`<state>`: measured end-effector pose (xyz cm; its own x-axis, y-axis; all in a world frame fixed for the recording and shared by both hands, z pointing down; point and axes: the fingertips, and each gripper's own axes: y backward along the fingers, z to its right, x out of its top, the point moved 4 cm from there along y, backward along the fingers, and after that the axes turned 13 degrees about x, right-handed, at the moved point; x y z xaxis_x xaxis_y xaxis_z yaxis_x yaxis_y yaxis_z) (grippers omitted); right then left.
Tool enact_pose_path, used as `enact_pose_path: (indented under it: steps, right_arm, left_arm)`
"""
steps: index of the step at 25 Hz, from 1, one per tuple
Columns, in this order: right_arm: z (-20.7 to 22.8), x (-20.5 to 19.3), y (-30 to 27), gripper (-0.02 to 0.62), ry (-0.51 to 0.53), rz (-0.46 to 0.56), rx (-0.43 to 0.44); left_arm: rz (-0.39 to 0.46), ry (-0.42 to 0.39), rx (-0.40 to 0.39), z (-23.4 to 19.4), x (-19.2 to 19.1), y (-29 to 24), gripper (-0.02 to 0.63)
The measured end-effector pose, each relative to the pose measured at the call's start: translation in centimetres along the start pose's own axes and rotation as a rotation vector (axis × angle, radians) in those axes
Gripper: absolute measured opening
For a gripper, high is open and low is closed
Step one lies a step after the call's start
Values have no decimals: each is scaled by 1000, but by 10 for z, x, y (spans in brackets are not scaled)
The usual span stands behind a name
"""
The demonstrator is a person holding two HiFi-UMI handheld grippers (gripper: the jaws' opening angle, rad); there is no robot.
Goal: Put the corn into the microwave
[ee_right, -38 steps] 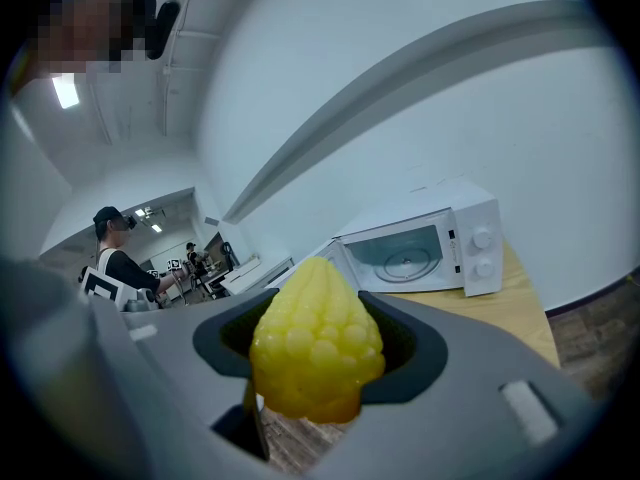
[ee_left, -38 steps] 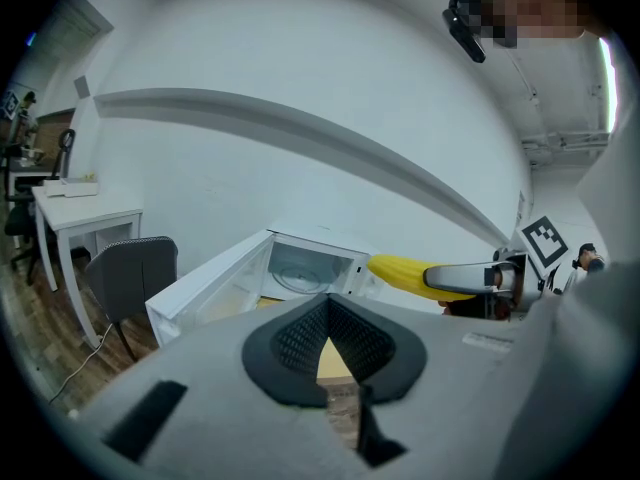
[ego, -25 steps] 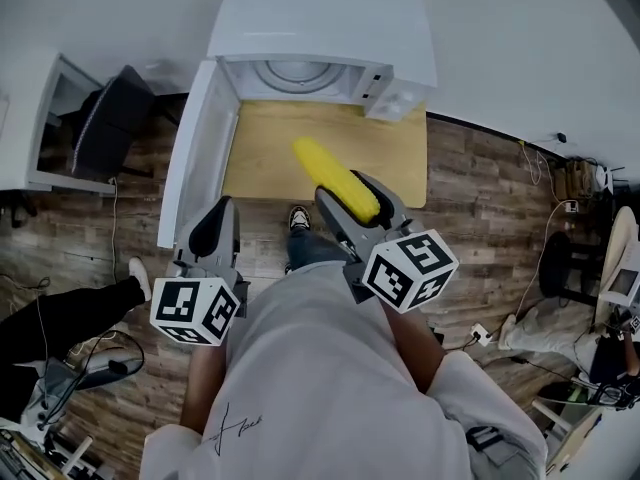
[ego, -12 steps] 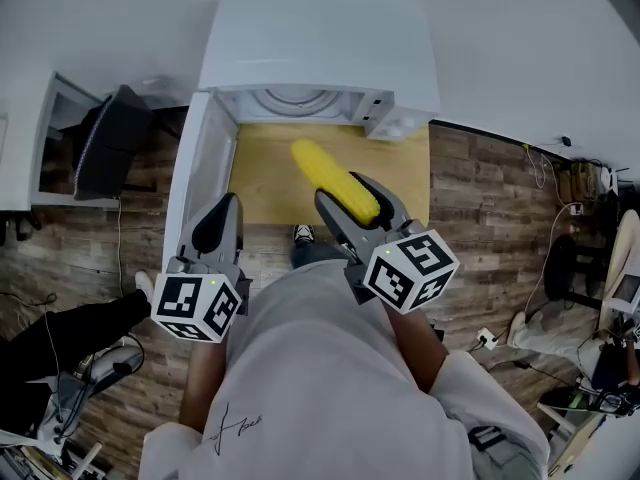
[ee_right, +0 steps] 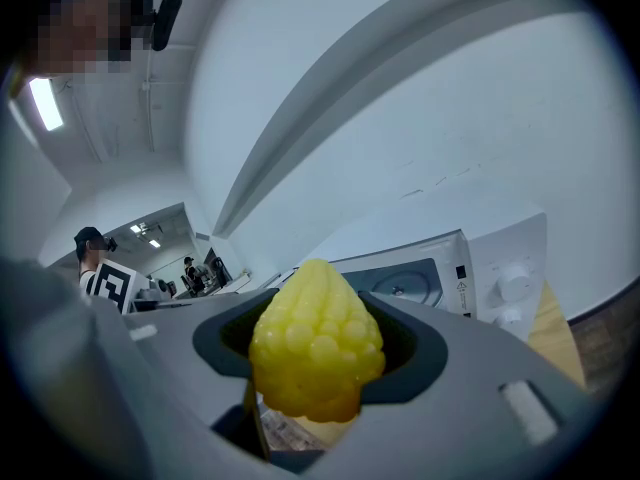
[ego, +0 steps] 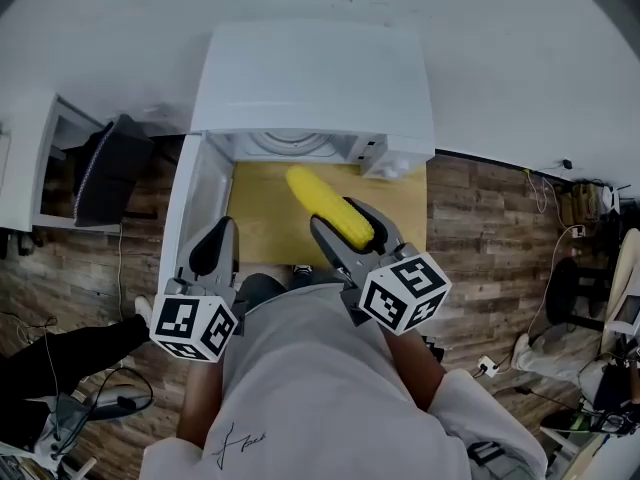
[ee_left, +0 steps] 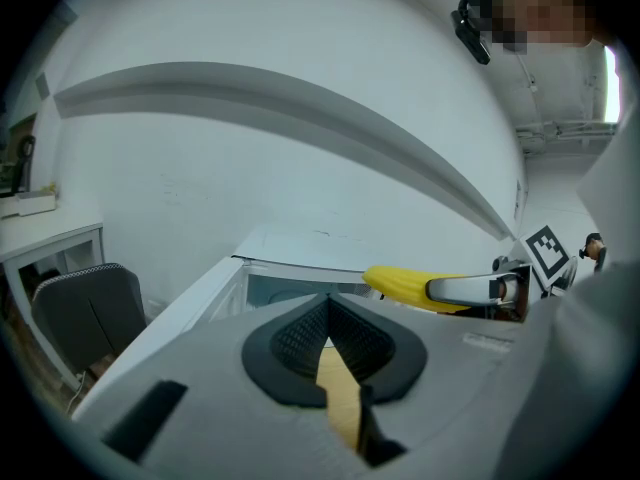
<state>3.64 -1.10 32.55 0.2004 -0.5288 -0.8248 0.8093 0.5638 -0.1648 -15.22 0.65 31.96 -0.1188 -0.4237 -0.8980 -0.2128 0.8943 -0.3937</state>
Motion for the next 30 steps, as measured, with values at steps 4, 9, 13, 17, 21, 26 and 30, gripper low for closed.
enact_pose_path:
  steps: [4,9,13,17,21,26,30]
  right_arm:
    - [10,1,3,262,-10,8,-10]
    - [19,-1,5,262,-16,8,-15]
    - [25,-3,5,262,-16,14,-27]
    - [29,-7,2,262,-10,5,-39]
    - [32,-7,-7,262,-10,-7,-30]
    - [35,-9,-15,261,1,-17,-40]
    - [42,-11,-19,261,-1,-19,-58]
  left_arm:
    - [4,7,-3,7,4,-6,-3]
    - [2,-4,1,11,4,-10,-3]
    - [4,1,9,12,4,-10,-3]
    - [4,-16,24,10,2,-10,-3]
    - [1,-9,21,9,2,-13,-3]
    - [-4,2,23,2,-1,-17,-3]
    - [-5,1,18,0,2,-22,-3]
